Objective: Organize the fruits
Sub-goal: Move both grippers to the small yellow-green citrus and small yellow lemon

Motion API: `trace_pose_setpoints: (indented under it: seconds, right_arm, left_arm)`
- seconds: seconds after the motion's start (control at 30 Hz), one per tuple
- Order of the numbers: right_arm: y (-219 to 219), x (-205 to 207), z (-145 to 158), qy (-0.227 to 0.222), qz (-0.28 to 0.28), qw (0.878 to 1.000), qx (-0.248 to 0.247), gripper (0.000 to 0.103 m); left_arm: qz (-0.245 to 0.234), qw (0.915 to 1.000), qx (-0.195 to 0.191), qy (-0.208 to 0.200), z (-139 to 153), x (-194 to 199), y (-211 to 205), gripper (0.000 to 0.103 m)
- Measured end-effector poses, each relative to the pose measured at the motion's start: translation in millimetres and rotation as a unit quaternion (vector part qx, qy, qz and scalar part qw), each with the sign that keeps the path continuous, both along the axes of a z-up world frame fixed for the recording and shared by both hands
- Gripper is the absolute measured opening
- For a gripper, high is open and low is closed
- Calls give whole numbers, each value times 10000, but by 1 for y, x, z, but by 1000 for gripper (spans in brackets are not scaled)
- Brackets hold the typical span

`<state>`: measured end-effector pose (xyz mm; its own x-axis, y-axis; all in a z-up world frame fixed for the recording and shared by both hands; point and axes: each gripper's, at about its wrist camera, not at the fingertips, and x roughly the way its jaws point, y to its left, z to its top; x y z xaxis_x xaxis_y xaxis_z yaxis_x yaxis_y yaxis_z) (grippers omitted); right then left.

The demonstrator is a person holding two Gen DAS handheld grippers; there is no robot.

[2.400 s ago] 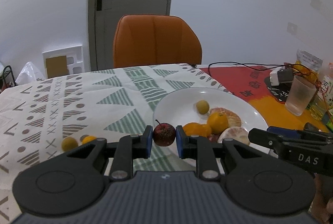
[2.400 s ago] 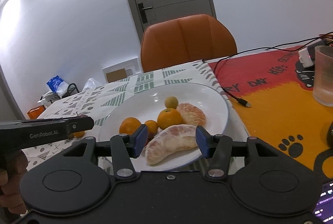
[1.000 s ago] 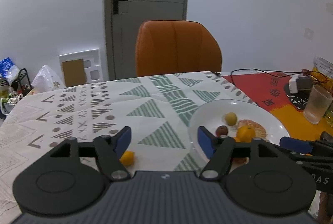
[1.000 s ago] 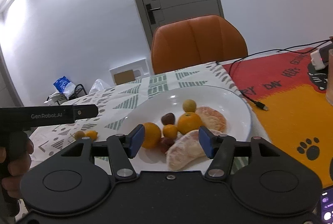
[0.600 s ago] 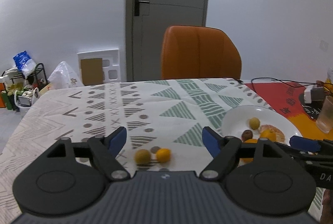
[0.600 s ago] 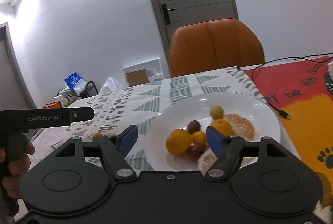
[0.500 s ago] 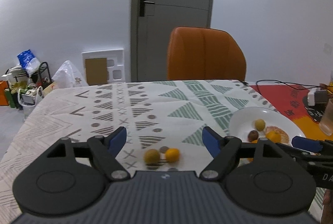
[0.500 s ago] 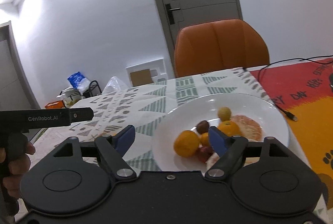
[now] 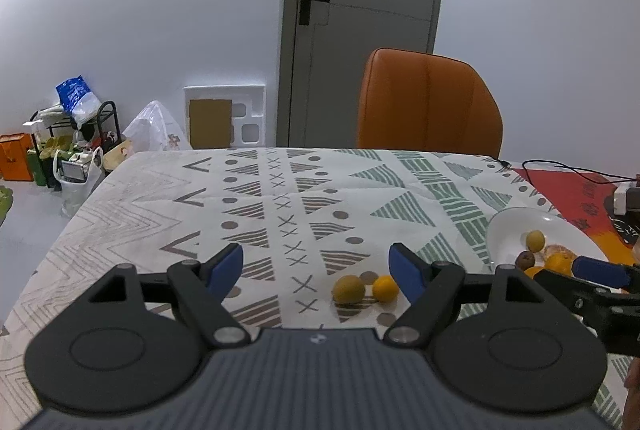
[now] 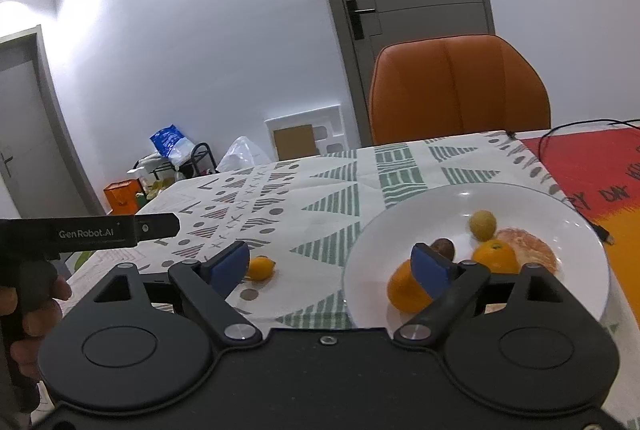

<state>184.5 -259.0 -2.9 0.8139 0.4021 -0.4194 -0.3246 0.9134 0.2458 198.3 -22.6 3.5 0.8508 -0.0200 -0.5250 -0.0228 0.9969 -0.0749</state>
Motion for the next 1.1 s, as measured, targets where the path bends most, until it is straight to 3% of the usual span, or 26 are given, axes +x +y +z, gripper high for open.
trace_pose_setpoints:
  seconds: [0.13, 0.27, 0.4, 0.83, 0.93, 1.0, 1.1]
  right_arm:
    - [10, 5, 1, -3, 117, 9999, -51, 88]
    - [18, 10, 1, 0, 193, 9998, -74, 96]
    - [23, 18, 0, 41, 244, 9997, -79, 103]
    - [41, 36, -3, -9, 632, 9976, -275, 102]
    - [46, 44, -6, 75, 747, 9966, -331, 91]
    - [49, 50, -10, 206, 826, 9959, -304, 75]
    - [56, 56, -15, 301, 934, 9945, -376, 66]
  left_arm:
    - [48, 10000, -36, 51, -3, 1, 9, 79]
    - [-10, 9999, -153, 55, -5, 3, 15, 79]
    - [-6, 9999, -158, 66, -8, 6, 17, 91]
    - [-29, 9994, -282, 176, -25, 21, 23, 91]
    - [-44, 9989, -387, 265, -29, 27, 27, 88]
    - [-64, 9987, -410, 296, -32, 29, 29, 79]
    - [-126, 9977, -537, 402, -38, 33, 33, 67]
